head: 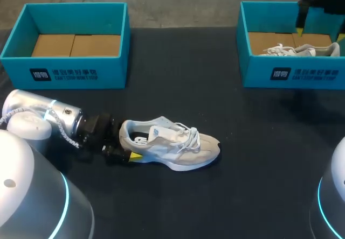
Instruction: Take the shoe out of the shoebox, open the shoe tongue, remove and reinsert the insole, then place the shoe into the shoebox
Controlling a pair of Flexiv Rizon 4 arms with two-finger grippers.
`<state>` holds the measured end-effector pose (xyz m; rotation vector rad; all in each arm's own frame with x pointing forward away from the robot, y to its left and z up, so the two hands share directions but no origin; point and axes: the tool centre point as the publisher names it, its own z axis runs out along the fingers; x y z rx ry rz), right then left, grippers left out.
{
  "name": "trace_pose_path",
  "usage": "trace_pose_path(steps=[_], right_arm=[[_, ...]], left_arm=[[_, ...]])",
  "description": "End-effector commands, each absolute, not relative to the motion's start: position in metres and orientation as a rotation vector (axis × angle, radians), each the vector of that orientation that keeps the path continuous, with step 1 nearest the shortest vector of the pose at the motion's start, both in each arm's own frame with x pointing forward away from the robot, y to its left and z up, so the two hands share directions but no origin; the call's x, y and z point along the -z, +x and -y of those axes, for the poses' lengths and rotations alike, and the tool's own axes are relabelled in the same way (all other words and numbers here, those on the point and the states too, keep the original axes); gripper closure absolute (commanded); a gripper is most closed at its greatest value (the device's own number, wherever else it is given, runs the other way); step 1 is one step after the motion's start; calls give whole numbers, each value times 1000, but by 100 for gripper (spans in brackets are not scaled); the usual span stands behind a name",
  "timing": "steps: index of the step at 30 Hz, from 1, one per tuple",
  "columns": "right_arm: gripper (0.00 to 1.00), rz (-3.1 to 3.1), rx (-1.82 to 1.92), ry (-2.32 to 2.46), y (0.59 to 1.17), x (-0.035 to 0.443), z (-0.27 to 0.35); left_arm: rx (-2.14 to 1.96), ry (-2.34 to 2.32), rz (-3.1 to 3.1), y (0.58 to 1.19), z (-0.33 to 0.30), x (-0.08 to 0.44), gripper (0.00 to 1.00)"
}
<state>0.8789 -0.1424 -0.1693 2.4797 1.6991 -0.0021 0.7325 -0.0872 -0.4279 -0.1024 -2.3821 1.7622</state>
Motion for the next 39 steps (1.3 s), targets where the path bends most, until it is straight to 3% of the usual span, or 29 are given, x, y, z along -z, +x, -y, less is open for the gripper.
trace_pose_path(steps=[1,16,39], right_arm=[[0,-1635,19,2442,866,174,110],[0,-1599,-95,2456,821,193,32],[0,-1678,-102,2462,809,186,36]], left_arm=[[-1760,-101,2385,732,88,427,100],[-1760,-101,2385,732,88,427,100],[-1760,-101,2385,732,88,427,100]])
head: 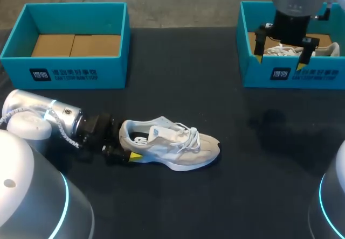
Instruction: Take the shoe out of the shoebox, open the shoe tongue, remove and reinsert the insole, then place the shoe into the shoebox
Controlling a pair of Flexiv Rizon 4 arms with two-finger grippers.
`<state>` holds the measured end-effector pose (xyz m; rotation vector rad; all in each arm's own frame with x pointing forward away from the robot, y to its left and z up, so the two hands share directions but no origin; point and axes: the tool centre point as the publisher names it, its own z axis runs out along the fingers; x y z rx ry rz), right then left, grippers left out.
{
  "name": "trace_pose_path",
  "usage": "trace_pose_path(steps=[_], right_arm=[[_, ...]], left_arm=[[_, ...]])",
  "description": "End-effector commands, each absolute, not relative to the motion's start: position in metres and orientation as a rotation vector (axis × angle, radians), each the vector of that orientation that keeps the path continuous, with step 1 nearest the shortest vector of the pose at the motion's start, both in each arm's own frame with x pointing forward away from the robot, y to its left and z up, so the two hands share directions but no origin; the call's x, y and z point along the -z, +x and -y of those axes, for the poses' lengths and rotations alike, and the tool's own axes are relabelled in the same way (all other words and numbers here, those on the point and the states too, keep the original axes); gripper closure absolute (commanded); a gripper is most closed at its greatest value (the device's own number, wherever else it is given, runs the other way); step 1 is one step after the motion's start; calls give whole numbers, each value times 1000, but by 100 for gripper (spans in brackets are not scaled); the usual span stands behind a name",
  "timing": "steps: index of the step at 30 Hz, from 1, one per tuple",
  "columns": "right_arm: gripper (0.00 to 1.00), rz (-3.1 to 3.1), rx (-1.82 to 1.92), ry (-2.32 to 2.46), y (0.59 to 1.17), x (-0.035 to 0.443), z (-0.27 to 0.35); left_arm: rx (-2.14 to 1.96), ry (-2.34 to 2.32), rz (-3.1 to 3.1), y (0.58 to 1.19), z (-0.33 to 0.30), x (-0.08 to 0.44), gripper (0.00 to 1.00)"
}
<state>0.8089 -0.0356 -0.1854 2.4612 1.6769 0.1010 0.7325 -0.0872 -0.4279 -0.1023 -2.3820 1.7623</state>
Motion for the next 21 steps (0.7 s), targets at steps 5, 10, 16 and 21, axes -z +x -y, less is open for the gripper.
trace_pose_path(steps=[5,10,16,21], right_arm=[[0,-1670,-30,2440,814,185,22],[0,-1674,-73,2447,798,189,-10],[0,-1645,-66,2479,772,203,-59],[0,-1648,-96,2469,753,212,-100]], left_arm=[[-1760,-101,2385,732,88,427,100],[-1760,-101,2385,732,88,427,100],[-1760,-101,2385,732,88,427,100],[-1760,-101,2385,732,88,427,100]])
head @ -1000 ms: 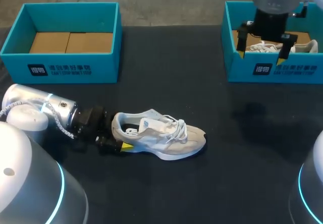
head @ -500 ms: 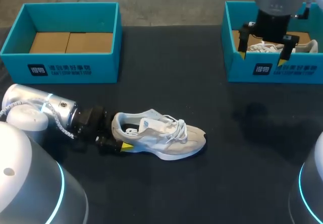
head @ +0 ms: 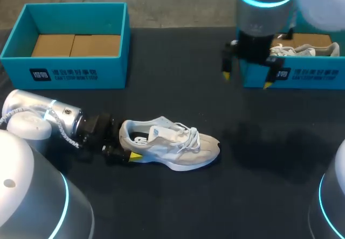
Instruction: Take the shoe out of the shoebox, open the shoe tongue, remove and reinsert the insole, then place the shoe into the shoebox
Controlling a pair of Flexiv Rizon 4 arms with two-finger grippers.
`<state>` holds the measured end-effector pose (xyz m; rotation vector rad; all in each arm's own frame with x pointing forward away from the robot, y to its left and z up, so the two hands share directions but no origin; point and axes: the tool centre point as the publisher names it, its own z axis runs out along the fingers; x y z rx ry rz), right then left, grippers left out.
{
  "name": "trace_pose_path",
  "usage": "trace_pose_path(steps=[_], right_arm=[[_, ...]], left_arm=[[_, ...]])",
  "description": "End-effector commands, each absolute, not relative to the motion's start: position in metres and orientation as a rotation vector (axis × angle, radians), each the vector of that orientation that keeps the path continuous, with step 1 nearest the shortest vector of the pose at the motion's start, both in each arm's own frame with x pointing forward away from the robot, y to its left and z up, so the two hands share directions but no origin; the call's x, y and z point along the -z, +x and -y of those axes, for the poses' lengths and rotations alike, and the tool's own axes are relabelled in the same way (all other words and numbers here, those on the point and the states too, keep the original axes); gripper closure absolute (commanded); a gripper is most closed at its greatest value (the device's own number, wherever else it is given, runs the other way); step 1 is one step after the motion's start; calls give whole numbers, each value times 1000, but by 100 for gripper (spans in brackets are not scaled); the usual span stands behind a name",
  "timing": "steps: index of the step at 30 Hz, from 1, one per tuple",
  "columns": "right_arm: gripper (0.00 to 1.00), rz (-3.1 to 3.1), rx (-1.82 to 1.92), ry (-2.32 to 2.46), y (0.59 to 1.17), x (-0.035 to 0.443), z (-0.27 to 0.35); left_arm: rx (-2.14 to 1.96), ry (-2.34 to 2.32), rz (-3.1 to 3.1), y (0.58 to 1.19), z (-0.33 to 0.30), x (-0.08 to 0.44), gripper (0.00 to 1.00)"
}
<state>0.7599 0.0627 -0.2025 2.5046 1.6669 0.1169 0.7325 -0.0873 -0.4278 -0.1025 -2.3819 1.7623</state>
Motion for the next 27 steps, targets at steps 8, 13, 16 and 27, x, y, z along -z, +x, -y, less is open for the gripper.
trace_pose_path(steps=[8,13,16,27], right_arm=[[0,-1705,-93,2437,735,226,-155],[0,-1772,-101,2424,729,238,-191],[0,-1788,-134,2420,726,245,-209],[0,-1758,-36,2382,719,267,-263]], left_arm=[[-1760,-101,2385,732,88,427,100],[-1760,-101,2385,732,88,427,100],[-1760,-101,2385,732,88,427,100],[-1760,-101,2385,732,88,427,100]])
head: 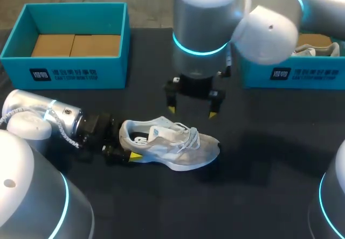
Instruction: Take the shoe out of the shoebox, open the shoe tongue, remove and reinsert the insole, then place the shoe into the shoebox
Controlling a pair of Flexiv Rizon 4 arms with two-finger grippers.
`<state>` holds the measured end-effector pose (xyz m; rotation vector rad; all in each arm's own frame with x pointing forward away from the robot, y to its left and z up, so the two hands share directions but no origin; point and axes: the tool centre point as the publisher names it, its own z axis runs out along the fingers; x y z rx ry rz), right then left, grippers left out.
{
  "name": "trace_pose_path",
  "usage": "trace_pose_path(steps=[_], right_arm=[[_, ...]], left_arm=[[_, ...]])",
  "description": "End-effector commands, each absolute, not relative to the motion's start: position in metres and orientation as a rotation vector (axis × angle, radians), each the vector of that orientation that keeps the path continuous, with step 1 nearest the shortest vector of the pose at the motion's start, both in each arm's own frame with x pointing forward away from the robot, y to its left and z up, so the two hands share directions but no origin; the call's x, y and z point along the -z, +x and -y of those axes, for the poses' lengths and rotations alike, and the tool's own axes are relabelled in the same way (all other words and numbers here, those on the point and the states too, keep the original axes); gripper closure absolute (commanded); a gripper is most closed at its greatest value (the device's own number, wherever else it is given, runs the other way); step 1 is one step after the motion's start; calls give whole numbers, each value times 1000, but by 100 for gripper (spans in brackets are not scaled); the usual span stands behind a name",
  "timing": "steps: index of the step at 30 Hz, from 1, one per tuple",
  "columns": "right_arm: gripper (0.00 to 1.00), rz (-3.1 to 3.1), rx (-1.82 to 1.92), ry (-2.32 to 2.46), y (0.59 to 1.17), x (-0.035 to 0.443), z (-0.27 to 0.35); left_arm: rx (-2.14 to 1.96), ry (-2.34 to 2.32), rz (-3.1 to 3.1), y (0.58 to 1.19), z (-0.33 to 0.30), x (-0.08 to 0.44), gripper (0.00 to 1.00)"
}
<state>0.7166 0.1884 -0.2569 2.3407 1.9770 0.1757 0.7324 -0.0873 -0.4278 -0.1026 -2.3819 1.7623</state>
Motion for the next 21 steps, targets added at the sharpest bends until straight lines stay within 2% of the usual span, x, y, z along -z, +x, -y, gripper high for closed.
trace_pose_path(steps=[1,21], right_arm=[[0,-1747,-15,2374,717,271,-271],[0,-1698,104,2337,706,304,-346]], left_arm=[[-1760,-101,2385,732,88,427,100],[-1760,-101,2385,732,88,427,100]])
